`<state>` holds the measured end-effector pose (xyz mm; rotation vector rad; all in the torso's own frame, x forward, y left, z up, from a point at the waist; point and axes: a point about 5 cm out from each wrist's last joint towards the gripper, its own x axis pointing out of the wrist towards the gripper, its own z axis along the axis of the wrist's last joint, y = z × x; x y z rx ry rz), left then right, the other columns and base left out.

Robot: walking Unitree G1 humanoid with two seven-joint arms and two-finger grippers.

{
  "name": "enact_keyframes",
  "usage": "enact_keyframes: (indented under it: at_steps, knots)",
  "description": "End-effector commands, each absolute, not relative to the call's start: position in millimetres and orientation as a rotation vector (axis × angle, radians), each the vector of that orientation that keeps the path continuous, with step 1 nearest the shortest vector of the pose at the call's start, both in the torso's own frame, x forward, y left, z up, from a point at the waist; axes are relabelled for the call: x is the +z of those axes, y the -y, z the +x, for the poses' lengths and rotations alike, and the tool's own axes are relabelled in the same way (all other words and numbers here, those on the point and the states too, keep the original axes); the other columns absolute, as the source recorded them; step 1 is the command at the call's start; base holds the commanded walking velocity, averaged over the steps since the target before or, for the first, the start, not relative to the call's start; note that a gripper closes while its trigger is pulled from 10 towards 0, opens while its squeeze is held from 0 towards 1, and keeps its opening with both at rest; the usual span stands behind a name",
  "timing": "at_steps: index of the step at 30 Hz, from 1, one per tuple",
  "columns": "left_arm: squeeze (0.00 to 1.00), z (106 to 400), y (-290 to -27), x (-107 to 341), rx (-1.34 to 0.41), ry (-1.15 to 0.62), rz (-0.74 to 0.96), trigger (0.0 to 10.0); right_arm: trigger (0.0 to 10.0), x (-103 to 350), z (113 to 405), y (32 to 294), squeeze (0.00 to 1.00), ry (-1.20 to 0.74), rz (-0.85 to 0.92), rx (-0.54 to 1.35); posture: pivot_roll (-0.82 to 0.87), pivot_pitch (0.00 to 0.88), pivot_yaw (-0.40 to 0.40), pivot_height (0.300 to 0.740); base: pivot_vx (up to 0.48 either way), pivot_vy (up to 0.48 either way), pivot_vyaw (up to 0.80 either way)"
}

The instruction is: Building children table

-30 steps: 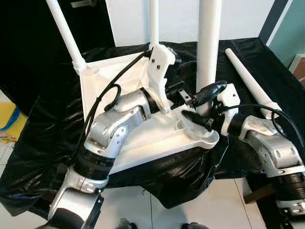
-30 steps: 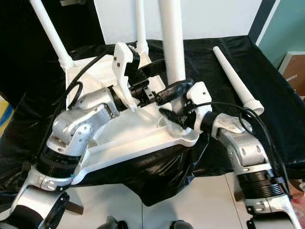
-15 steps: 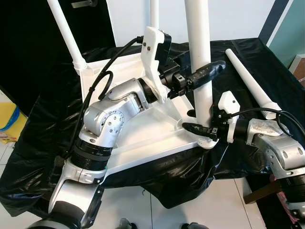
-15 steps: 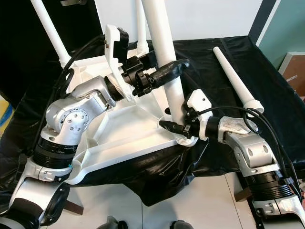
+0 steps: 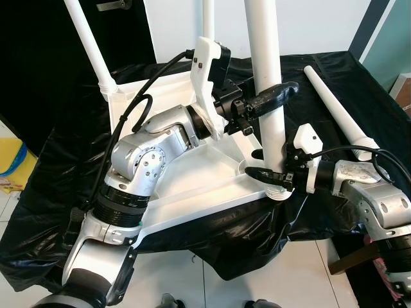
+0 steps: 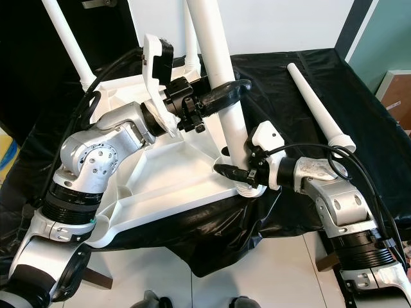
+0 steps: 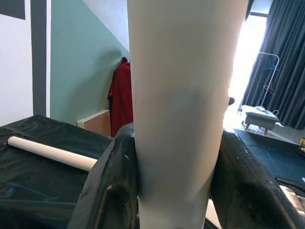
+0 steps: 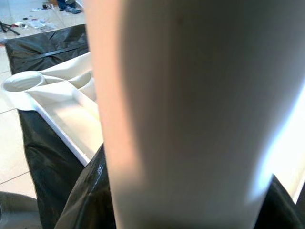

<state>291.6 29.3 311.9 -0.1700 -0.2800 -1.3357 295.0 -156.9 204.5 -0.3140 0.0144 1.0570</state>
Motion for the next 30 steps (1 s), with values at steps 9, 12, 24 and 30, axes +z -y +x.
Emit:
enact_keyframes:
  at_steps: [9, 12, 24, 30]
  knots:
    - [0.00, 287.4, -29.8, 325.2, -1.411, 0.275, -0.111, 10.0, 10.0, 212.0, 300.7, 162.3, 1.00, 0.076, -0.262, 0.906, -0.15, 0.061, 0.050, 0.740, 0.000, 0.000, 0.00]
    - [0.00, 288.8, -29.4, 327.0, -1.382, 0.280, -0.108, 10.0, 10.0, 211.9, 302.4, 161.7, 1.00, 0.089, -0.257, 0.867, -0.15, 0.060, 0.049, 0.740, 0.000, 0.000, 0.00]
    - [0.00, 294.9, -23.7, 335.5, -1.222, 0.279, -0.133, 10.0, 10.0, 205.1, 310.7, 144.4, 0.00, 0.126, -0.223, 0.669, -0.14, 0.077, 0.045, 0.740, 0.000, 0.000, 0.00]
    - [0.00, 298.0, -20.5, 336.1, -1.175, 0.264, -0.138, 10.0, 10.0, 203.7, 312.9, 138.9, 0.00, 0.137, -0.218, 0.600, -0.14, 0.082, 0.047, 0.740, 0.000, 0.000, 0.00]
